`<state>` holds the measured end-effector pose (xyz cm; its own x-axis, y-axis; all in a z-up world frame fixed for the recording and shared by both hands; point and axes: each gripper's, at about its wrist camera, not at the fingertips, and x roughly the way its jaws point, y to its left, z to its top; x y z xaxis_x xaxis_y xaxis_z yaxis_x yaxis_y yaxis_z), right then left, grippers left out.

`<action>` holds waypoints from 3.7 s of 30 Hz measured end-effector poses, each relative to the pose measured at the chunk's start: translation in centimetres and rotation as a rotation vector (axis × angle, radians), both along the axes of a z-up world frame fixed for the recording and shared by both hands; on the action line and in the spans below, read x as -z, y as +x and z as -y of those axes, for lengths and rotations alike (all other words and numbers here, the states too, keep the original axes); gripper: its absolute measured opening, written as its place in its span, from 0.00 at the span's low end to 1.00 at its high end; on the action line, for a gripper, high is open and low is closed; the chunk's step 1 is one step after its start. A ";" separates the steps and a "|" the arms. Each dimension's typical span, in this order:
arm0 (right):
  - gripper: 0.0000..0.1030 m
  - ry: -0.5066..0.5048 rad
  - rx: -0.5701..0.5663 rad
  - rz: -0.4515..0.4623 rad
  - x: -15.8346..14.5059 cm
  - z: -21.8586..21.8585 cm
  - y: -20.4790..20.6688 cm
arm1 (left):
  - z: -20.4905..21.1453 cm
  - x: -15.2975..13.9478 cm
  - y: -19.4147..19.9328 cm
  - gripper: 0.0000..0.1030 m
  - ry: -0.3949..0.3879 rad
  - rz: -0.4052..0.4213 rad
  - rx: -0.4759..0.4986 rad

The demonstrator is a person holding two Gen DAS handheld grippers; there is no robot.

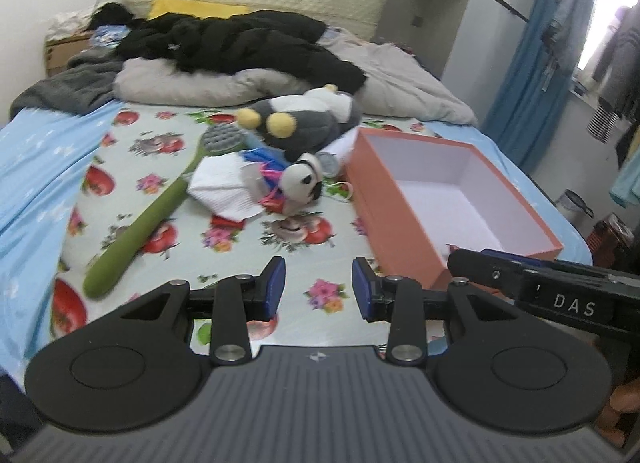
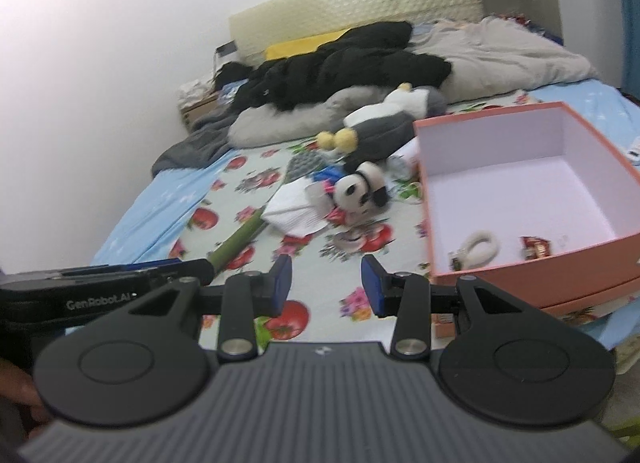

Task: Organize soft objects
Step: 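Move both tools back toward the pile of soft items, then grasp the white towel with the left gripper while the right gripper grasps the panda plush, then pull the towel and panda plush out of the pile onto the open sheet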

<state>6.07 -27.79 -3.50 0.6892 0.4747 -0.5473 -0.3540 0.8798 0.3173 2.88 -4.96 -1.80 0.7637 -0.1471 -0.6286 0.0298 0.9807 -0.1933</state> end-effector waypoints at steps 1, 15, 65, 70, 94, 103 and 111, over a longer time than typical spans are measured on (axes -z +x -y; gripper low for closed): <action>0.41 0.003 -0.013 -0.002 0.1 -0.5 0.0 | -0.4 0.1 -0.2 0.41 -0.003 -0.003 -0.014; 0.41 -0.022 -0.076 -0.050 2.4 -4.8 4.7 | -5.0 4.0 2.9 0.45 -0.021 -0.075 -0.135; 0.69 -0.186 0.009 -0.192 10.9 -12.9 27.4 | -16.6 18.4 27.7 0.37 -0.252 -0.158 -0.357; 0.50 -0.228 -0.004 -0.189 11.1 -13.0 27.3 | -16.7 17.6 27.4 0.09 -0.267 -0.110 -0.350; 0.42 -0.219 -0.048 -0.063 5.4 -9.8 16.9 | -13.4 8.0 17.1 0.03 -0.263 0.089 -0.275; 0.42 -0.261 -0.059 -0.057 6.7 -9.4 11.0 | -11.5 9.0 10.2 0.03 -0.297 0.031 -0.247; 0.43 -0.317 -0.073 -0.116 9.3 -9.2 8.0 | -11.3 12.6 5.8 0.03 -0.299 -0.110 -0.254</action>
<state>14.04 -18.61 -12.75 0.5842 0.3142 -0.7484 -0.3974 0.9147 0.0738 8.64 6.37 -14.36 0.7297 -0.1518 -0.6667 -0.2426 0.8541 -0.4600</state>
